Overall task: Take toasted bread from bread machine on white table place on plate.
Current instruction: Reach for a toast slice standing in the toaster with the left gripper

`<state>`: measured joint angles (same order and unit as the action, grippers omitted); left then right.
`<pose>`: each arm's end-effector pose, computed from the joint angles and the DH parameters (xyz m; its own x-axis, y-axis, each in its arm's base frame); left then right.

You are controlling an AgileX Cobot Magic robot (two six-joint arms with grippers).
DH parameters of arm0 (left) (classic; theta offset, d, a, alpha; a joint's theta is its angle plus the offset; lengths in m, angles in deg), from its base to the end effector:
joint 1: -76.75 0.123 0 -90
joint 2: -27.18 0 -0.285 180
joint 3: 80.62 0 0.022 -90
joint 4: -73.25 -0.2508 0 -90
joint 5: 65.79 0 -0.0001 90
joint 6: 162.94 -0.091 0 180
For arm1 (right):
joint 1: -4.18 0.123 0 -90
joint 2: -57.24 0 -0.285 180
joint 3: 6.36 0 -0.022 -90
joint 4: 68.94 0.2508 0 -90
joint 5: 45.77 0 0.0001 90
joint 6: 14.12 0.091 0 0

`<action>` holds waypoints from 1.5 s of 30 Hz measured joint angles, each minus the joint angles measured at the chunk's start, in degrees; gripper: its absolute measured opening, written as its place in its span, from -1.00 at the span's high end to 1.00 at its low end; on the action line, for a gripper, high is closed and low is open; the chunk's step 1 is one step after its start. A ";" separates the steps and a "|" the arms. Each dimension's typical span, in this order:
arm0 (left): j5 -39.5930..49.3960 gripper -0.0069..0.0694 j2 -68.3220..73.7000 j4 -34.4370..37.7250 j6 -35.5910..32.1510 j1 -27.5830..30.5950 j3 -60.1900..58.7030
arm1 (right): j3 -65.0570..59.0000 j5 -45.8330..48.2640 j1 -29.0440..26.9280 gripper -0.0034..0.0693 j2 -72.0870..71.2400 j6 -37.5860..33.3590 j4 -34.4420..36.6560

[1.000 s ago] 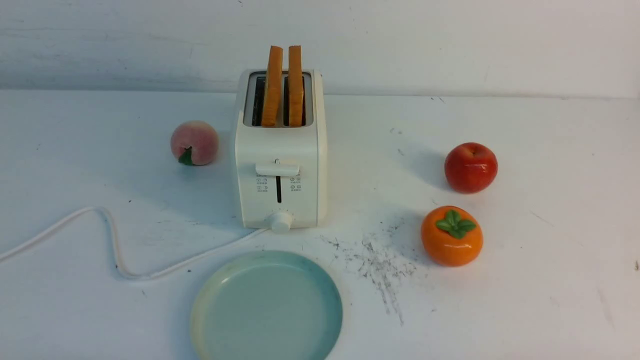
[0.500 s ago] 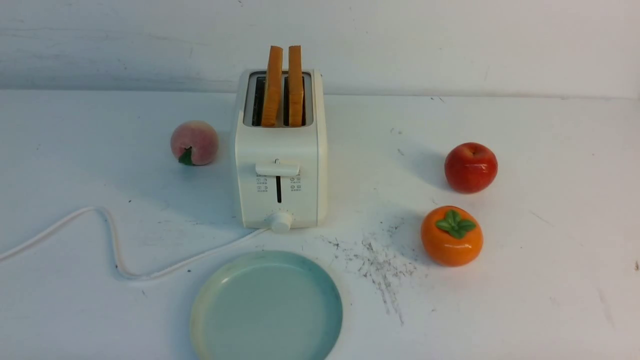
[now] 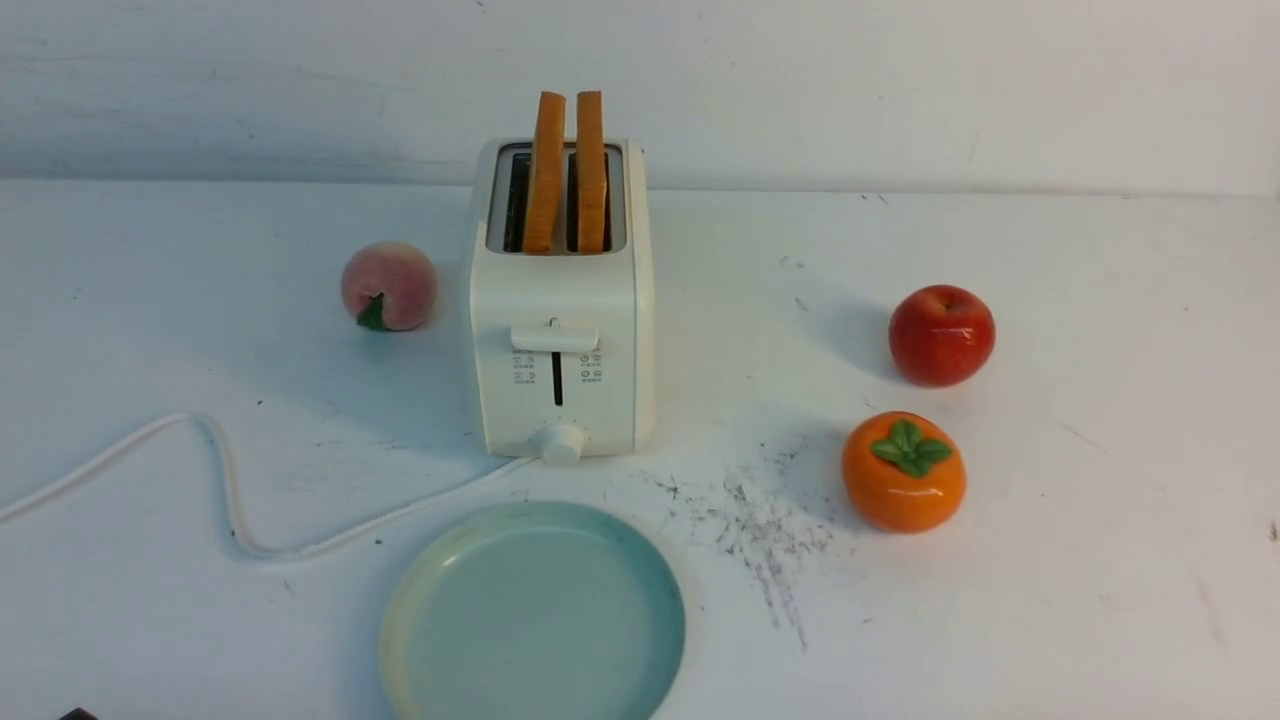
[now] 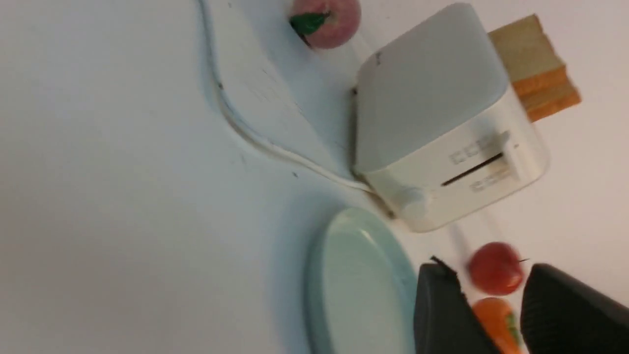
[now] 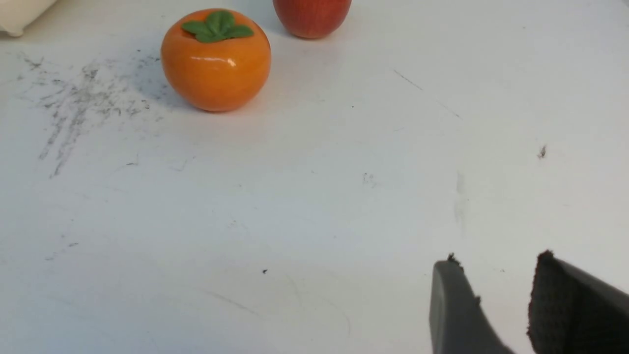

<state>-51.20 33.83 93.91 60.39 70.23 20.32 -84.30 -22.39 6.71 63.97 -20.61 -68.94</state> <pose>0.0535 -0.0143 0.1818 -0.2517 -0.8675 -0.4291 -0.0553 0.4556 -0.8885 0.0511 0.0023 0.1733 -0.3026 -0.1265 -0.9447 -0.0788 0.9911 -0.1075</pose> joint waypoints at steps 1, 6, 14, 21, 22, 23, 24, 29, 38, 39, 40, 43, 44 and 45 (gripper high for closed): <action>-0.15 0.19 0.00 3.71 1.04 0.00 0.00 | 0.00 0.00 0.00 0.24 0.00 0.00 0.00; -0.32 0.19 0.00 7.92 1.87 0.00 0.00 | 0.00 0.00 0.00 0.24 0.00 0.00 0.00; -0.39 0.19 0.00 8.34 2.04 0.00 0.00 | 0.00 0.00 0.00 0.24 0.00 0.00 -0.38; -0.57 0.48 0.00 18.50 1.37 0.00 1.62 | -0.53 -3.83 0.00 0.24 0.00 9.65 12.77; -0.64 0.59 0.00 19.88 -0.37 0.00 3.61 | -0.65 -4.59 0.00 0.24 0.00 12.99 17.81; -0.64 0.68 0.00 20.36 -2.03 0.00 5.23 | -0.65 -5.38 0.00 0.24 0.00 15.98 21.67; -0.64 0.70 0.00 20.50 -2.50 0.00 5.23 | -0.65 -5.38 0.00 0.24 0.00 15.98 22.59; -0.88 0.86 0.00 21.87 -12.82 0.00 15.95 | -0.65 -8.58 0.00 0.24 0.00 22.54 37.52; 14.35 0.86 16.05 21.98 -17.30 0.00 27.92 | -0.67 -10.58 0.00 0.25 0.00 22.89 45.93; 15.35 0.86 17.18 21.90 -17.48 0.00 28.27 | -0.67 -10.93 0.00 0.26 0.00 22.78 45.93; 18.83 0.86 21.67 21.76 -18.63 0.00 29.66 | -0.67 -11.65 0.00 0.29 0.00 22.12 45.93; 22.87 0.86 29.12 21.64 -21.51 0.00 32.30 | -0.43 -13.37 0.00 0.43 0.00 17.77 45.93; 24.03 0.86 32.10 21.56 -23.03 0.00 33.60 | 0.54 -13.62 0.00 0.53 0.00 14.64 45.93; 24.22 0.86 33.06 21.56 -23.61 0.00 33.85 | 0.75 -13.62 0.00 0.55 0.00 14.18 45.93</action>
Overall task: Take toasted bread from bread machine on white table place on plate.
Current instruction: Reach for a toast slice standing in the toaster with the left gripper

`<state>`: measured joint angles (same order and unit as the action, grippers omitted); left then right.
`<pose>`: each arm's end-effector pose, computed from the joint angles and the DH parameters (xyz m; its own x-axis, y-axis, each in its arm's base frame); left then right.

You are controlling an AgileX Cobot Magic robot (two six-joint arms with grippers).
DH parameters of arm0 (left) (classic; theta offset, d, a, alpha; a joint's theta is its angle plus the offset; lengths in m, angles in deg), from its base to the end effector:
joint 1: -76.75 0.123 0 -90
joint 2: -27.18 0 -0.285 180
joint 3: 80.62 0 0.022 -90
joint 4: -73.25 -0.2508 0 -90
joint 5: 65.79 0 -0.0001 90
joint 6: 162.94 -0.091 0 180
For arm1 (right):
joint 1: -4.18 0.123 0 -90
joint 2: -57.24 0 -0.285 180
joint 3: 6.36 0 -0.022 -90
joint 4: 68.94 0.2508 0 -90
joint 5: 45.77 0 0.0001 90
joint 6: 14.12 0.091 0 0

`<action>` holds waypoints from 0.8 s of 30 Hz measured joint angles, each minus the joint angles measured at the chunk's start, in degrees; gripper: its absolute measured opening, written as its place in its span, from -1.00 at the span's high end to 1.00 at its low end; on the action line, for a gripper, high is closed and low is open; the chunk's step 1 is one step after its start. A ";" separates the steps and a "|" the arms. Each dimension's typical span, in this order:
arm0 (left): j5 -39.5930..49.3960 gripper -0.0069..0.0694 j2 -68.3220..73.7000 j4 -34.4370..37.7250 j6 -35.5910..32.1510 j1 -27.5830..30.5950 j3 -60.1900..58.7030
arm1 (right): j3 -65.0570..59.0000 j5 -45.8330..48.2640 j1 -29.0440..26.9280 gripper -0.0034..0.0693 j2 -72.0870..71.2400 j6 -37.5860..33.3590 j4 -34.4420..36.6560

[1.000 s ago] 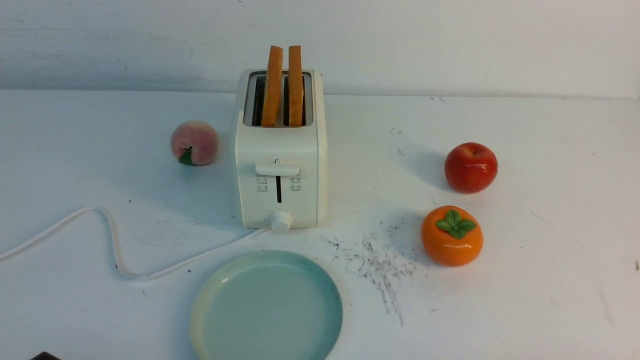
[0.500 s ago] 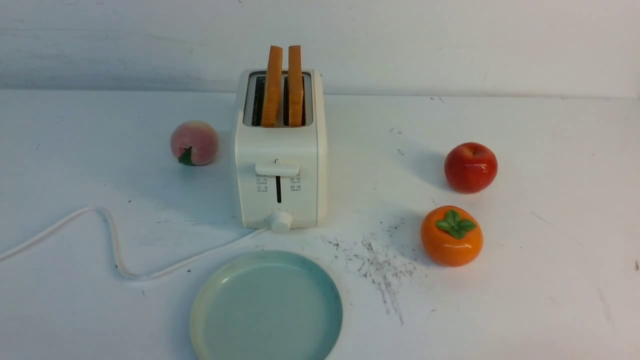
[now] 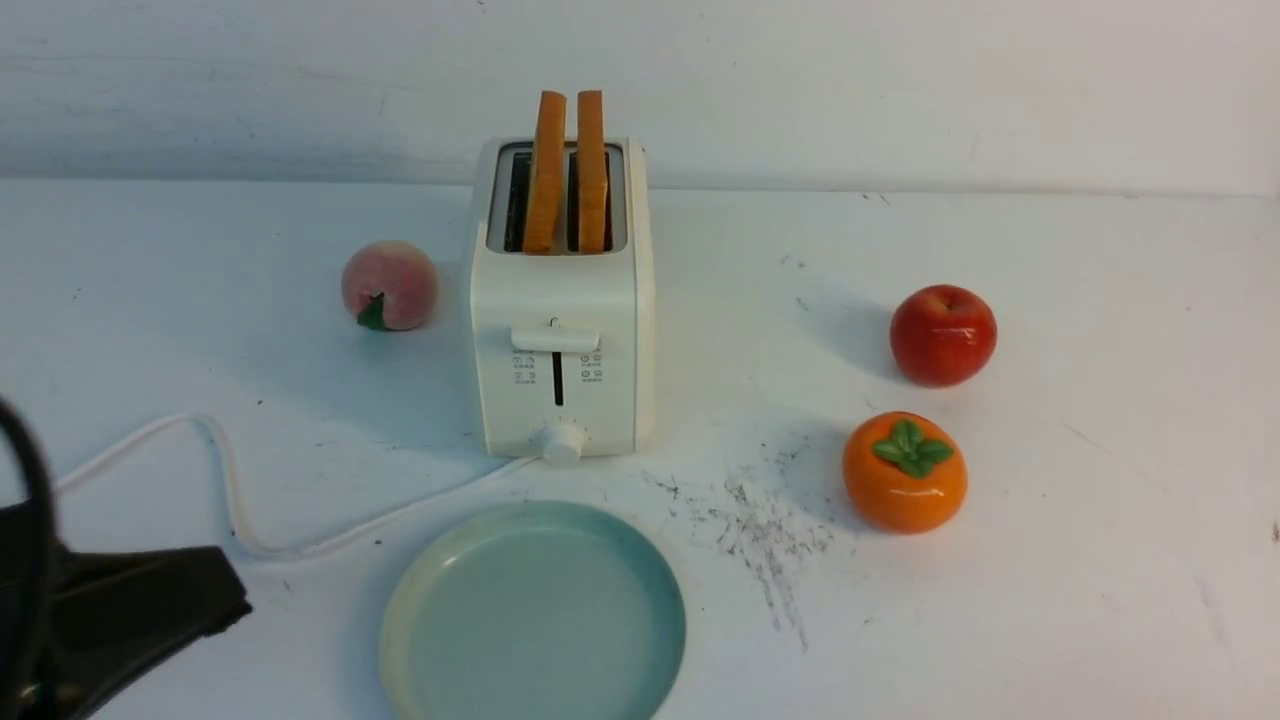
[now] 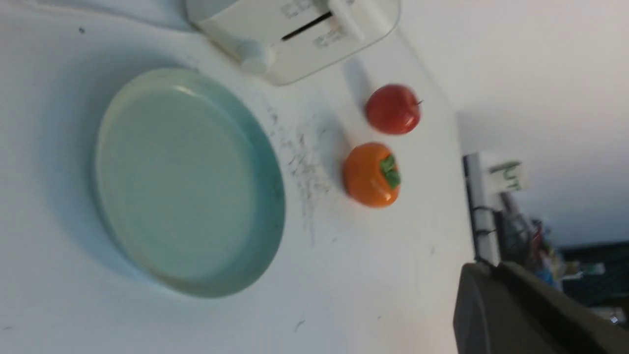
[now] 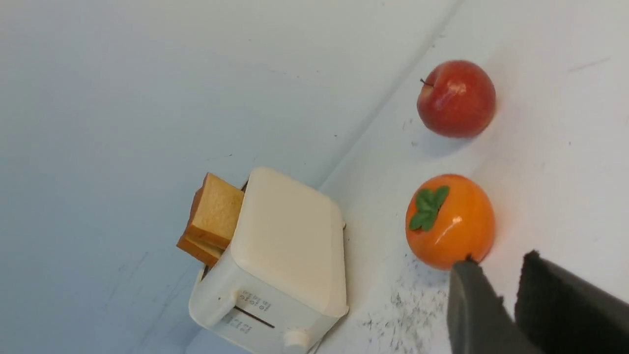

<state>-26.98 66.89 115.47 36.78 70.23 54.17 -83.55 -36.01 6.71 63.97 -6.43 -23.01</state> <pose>0.0979 -0.0498 0.3134 -0.6404 -0.6745 -0.3675 -0.0774 0.5327 -0.8428 0.0538 0.0135 0.2036 -0.1403 0.7894 -0.5977 -0.0888 0.5912 0.8016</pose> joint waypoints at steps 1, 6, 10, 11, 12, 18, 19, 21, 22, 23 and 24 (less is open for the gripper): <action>1.90 0.86 3.96 0.00 -2.35 0.00 2.51 | 2.14 -0.27 0.00 0.69 0.00 -4.62 0.00; 9.55 0.86 16.79 -0.20 -10.29 0.00 12.80 | 12.04 -0.39 0.00 0.94 1.86 -19.32 0.00; 15.56 0.86 27.40 -0.44 -13.70 0.00 23.70 | 21.12 6.88 0.00 0.92 8.06 -28.91 -0.05; 15.56 0.86 27.94 -0.50 -13.79 0.00 23.70 | 21.60 7.53 0.00 0.91 9.06 -29.22 -0.10; 17.33 0.86 31.65 -0.83 -14.13 0.00 27.43 | 24.87 12.55 0.00 0.91 12.38 -30.36 -0.84; 27.46 0.85 46.60 -2.67 -14.49 0.00 43.43 | 36.53 38.40 0.00 0.91 31.09 -28.79 -13.47; 29.32 0.85 48.23 -3.02 -14.49 0.00 45.84 | 37.68 41.53 0.00 0.91 33.55 -28.38 -15.95; 31.20 0.82 51.84 -4.02 -14.23 0.00 50.45 | 38.97 45.49 0.00 0.91 37.36 -27.46 -19.37; 31.44 0.80 53.15 -4.74 -13.72 0.00 52.22 | 39.13 46.29 0.00 0.91 38.49 -27.20 -20.10; 31.55 0.77 54.72 -5.44 -12.67 0.00 54.38 | 39.28 46.92 0.00 0.91 39.67 -26.83 -20.54; 31.63 0.74 55.98 -5.85 -11.58 0.00 55.68 | 39.28 47.08 0.00 0.91 40.44 -26.62 -20.71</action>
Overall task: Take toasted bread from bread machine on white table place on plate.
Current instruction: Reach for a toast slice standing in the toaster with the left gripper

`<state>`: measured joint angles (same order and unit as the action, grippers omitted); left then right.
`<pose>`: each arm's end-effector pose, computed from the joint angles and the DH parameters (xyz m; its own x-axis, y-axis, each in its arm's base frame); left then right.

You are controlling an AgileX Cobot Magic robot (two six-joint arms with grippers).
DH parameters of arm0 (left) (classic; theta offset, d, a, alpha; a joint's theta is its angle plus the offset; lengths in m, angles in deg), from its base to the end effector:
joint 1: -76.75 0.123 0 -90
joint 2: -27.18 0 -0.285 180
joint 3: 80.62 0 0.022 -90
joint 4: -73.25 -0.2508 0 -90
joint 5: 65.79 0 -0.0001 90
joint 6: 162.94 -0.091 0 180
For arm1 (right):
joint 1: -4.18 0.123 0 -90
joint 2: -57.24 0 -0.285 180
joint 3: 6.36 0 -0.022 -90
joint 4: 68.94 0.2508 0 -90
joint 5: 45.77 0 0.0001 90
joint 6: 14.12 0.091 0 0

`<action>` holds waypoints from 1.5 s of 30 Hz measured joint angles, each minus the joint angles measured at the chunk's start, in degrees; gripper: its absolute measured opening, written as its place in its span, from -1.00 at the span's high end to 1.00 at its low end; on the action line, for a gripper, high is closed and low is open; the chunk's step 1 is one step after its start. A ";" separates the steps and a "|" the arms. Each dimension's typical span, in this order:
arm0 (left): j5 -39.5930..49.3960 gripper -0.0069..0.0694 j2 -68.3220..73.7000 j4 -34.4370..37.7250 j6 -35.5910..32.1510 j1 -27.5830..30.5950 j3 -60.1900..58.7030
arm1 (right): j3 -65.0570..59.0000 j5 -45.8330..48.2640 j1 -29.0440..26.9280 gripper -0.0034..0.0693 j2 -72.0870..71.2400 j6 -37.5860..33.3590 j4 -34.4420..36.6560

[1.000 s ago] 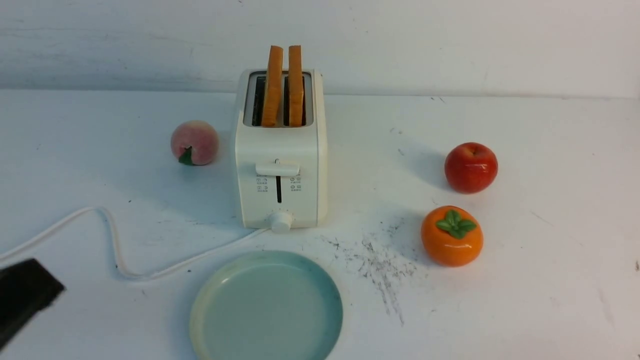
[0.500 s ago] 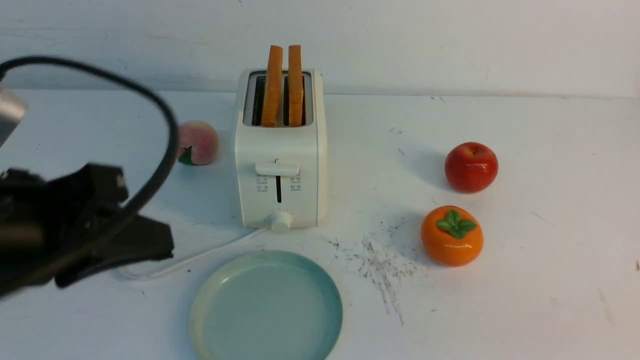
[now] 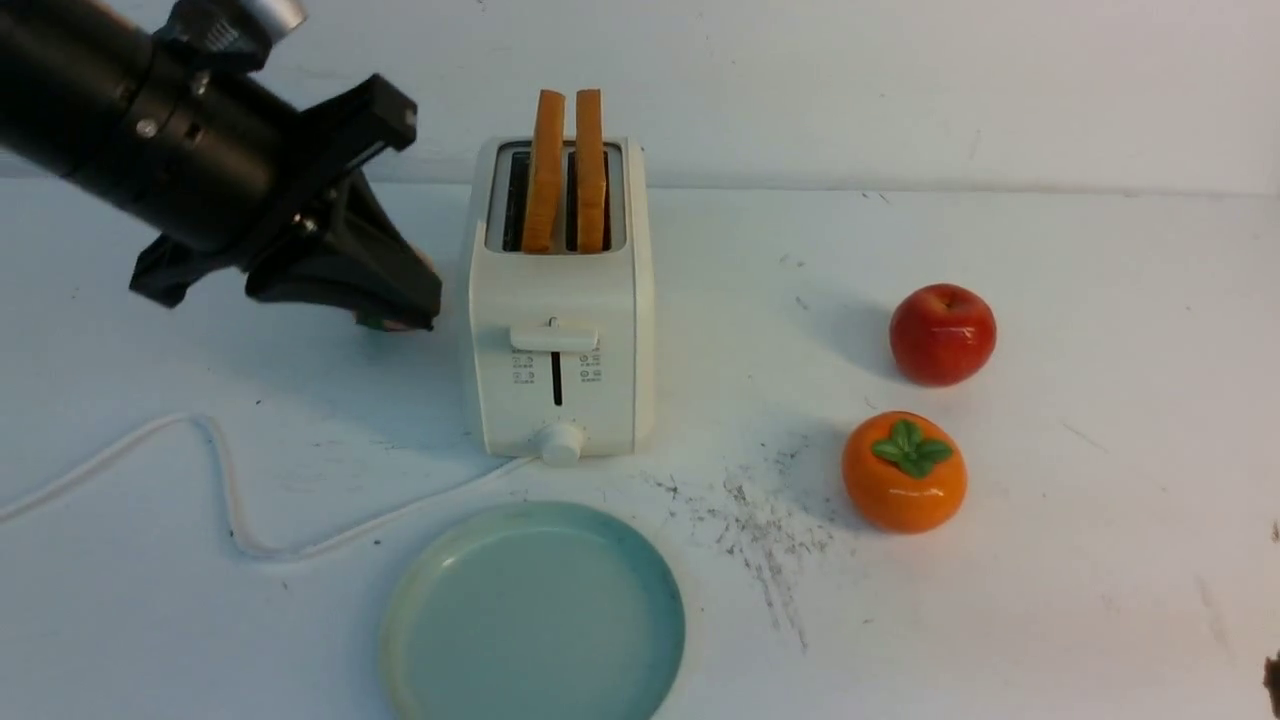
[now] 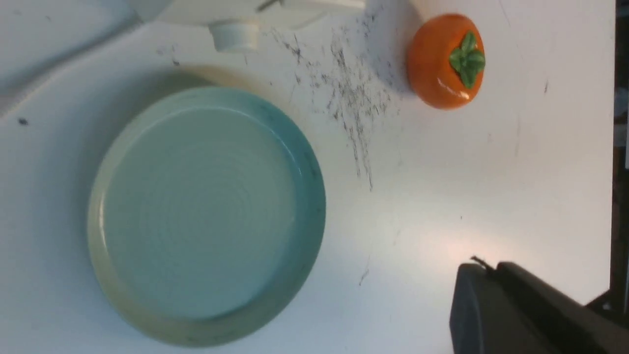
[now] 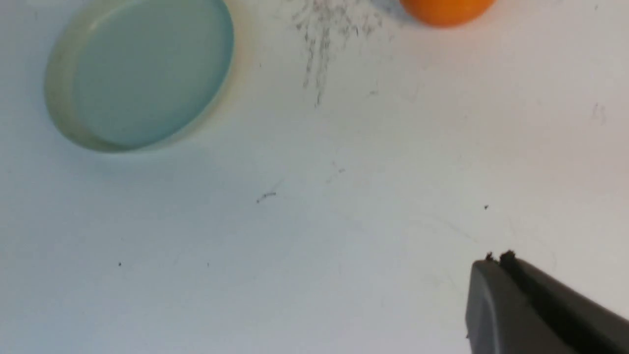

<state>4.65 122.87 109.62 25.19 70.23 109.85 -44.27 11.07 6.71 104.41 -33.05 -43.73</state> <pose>0.3046 -0.0860 0.3831 -0.9437 -0.2046 -0.2601 0.0071 0.7732 -0.6341 0.1081 0.0373 0.3110 -0.7330 -0.1056 -0.6720 -0.3322 0.9176 0.2182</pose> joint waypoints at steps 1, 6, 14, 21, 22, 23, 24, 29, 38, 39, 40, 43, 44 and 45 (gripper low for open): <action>0.19 0.70 1.91 -0.69 1.79 0.00 2.62 | 0.00 0.14 0.00 0.91 0.93 0.19 0.01; 0.66 0.48 9.35 -2.13 6.50 0.00 12.41 | 0.00 0.14 0.00 0.90 2.47 0.41 0.01; 0.94 -0.02 23.57 -3.92 7.76 -2.34 30.95 | 0.00 -0.44 0.00 0.89 2.47 0.41 0.01; 1.11 -0.13 31.90 -10.57 11.67 -2.61 44.85 | 0.00 -0.57 0.00 0.87 2.47 0.41 0.01; 1.11 -0.13 32.42 -11.60 11.94 -2.61 45.40 | 0.00 -0.57 0.00 0.87 2.47 0.41 0.01; 1.11 -0.13 33.12 -12.34 12.09 -2.65 45.85 | 0.00 -0.62 0.00 0.87 2.47 0.43 0.01; 1.17 -0.13 33.55 -12.93 12.19 -2.73 45.94 | 0.00 -0.74 0.00 0.87 2.47 0.43 0.01; 1.30 -0.13 34.68 -16.80 12.33 -5.05 46.00 | 0.00 -1.84 0.00 0.87 2.47 0.47 0.01; 1.00 -0.13 34.73 -32.43 12.37 -13.97 46.02 | 0.00 -2.23 0.00 0.86 3.06 0.47 0.01; 0.90 -0.13 34.73 -32.71 12.37 -14.09 46.02 | 0.00 -2.23 0.00 0.86 3.06 0.47 0.01; 0.54 -0.13 34.73 -34.51 12.37 -14.86 46.02 | 0.00 -2.25 0.00 0.86 3.06 0.47 0.01; -0.01 -0.13 34.73 -36.71 12.37 -15.51 46.02 | 0.00 -2.25 0.00 0.85 3.06 0.47 0.01; -0.20 -0.13 34.73 -37.05 12.37 -15.61 46.02 | 0.00 -2.25 0.00 0.84 3.06 0.47 0.01; -0.38 -0.13 34.73 -37.64 12.37 -15.62 46.02 | 0.00 -2.25 0.00 0.84 3.06 0.47 0.01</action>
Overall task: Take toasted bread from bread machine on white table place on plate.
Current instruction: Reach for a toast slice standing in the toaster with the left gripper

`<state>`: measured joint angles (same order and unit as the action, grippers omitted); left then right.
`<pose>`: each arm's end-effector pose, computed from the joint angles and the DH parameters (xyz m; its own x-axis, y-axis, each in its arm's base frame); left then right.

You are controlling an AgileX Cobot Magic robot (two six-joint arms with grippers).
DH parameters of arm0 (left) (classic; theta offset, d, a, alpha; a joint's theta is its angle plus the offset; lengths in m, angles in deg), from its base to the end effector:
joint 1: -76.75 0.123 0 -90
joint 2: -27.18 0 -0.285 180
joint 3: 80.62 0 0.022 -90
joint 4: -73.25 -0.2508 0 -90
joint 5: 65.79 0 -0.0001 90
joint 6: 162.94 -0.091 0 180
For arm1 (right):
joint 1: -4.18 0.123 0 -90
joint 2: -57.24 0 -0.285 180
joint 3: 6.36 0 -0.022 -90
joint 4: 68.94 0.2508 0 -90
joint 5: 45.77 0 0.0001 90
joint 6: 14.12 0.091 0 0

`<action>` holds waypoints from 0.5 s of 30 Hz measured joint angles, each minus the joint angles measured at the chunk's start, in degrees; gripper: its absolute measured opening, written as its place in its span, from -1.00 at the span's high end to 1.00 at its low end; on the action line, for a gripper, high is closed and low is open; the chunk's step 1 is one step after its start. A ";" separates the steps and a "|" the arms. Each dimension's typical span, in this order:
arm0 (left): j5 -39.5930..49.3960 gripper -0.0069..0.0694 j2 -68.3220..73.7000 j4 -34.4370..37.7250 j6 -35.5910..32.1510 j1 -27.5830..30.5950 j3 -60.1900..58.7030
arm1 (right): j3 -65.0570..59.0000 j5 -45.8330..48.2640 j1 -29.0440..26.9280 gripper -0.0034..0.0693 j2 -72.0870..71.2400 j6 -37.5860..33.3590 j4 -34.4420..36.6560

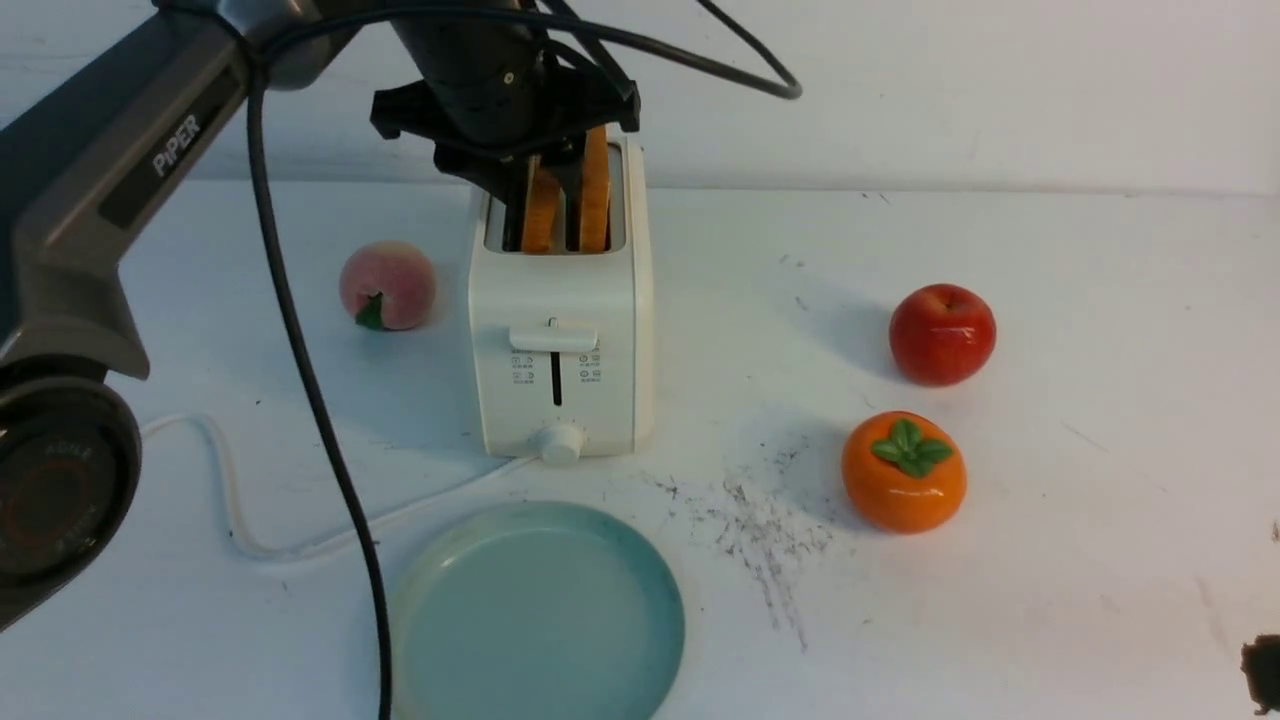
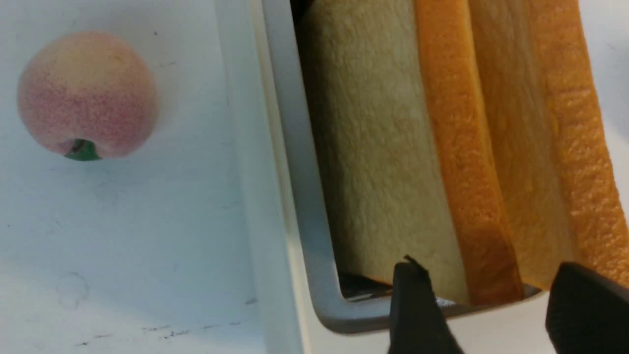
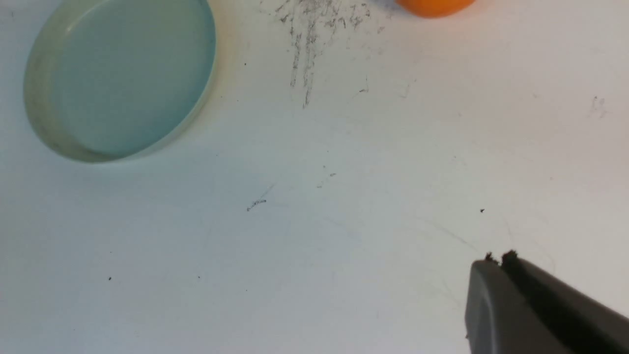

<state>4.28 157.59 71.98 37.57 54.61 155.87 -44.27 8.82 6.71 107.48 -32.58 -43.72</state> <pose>0.4389 -0.1765 0.3570 -0.8291 -0.0332 -0.5580 0.0860 0.9788 -0.1860 0.1210 0.0370 0.3068 -0.7492 -0.0854 -0.6568 -0.3067 0.9237 0.2297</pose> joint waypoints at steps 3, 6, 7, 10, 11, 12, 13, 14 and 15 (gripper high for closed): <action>-0.33 -0.13 0.02 -1.31 0.00 0.00 0.00 | 0.00 0.00 0.00 0.84 0.00 0.00 0.00; -1.46 -0.12 0.73 -4.74 0.00 0.00 0.00 | 0.00 0.00 0.00 0.82 0.00 0.00 0.00; -1.89 -0.11 0.92 -5.09 0.00 0.00 0.04 | 0.00 0.00 0.00 0.82 0.00 0.00 0.05; -3.35 -0.10 1.97 -5.22 0.00 0.00 0.04 | 0.00 0.00 0.00 0.82 0.00 0.00 0.11; -3.69 -0.10 2.31 -5.22 0.00 0.00 0.04 | 0.00 0.00 0.00 0.82 0.00 0.00 0.11; -3.92 -0.09 2.79 -5.22 0.00 0.00 0.04 | 0.00 0.00 0.00 0.82 0.00 0.00 0.24; -4.16 -0.08 3.20 -5.22 0.00 0.00 0.04 | 0.00 0.26 0.00 0.82 0.00 0.00 0.30; -4.21 -0.08 3.58 -5.22 0.00 0.00 0.04 | 0.00 0.34 0.00 0.82 0.00 0.00 0.36; -4.28 -0.07 3.78 -5.22 0.00 0.00 0.04 | 0.00 0.40 0.00 0.82 0.00 0.00 0.36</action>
<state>0.00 161.37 66.76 37.57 54.61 155.91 -44.27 9.22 6.71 107.48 -32.58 -43.36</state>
